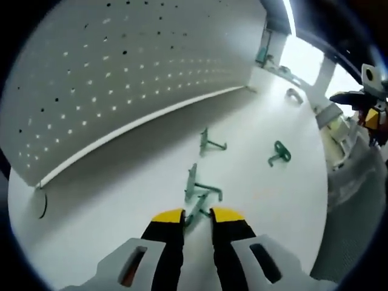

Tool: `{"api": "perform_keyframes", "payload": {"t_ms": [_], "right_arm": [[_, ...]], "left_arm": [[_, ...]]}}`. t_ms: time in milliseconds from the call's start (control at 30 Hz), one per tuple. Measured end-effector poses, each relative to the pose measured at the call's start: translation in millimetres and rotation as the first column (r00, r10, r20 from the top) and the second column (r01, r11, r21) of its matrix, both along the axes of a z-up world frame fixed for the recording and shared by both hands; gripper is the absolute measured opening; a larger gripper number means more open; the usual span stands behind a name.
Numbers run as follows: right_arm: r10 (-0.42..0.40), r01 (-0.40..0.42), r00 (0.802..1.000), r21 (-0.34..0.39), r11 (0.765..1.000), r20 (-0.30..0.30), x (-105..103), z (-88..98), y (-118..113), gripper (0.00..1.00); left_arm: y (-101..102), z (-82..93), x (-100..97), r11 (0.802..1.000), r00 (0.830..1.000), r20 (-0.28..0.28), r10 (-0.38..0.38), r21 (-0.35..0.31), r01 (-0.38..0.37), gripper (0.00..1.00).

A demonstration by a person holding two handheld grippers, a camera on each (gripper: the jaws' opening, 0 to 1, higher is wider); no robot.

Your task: Insert the hook assembly into the mounting plate slot until the hook locks in place.

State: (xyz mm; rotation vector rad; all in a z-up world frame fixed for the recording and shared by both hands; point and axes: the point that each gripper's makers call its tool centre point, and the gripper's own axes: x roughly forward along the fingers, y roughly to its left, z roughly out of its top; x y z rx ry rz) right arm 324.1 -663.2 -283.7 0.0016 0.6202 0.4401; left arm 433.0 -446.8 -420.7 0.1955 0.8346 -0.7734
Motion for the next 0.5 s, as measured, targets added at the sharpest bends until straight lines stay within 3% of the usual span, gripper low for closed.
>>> {"api": "perform_keyframes", "payload": {"t_ms": [133, 500], "right_arm": [[0.001, -0.001, 1.000, 0.001, 1.000, 0.003, 1.0, 0.7, 0.4, 0.74], [0.005, -0.005, 1.000, 0.005, 1.000, -0.002, 0.4, -1.1, 1.0, 0.74]], "left_arm": [[-1.7, -0.8, -0.1, 0.999, 0.999, 0.014, -0.029, 0.020, 0.028, 0.17], [-3.6, -0.7, 0.9, 1.000, 1.000, 0.006, -0.020, 0.015, 0.020, 0.16]]}}
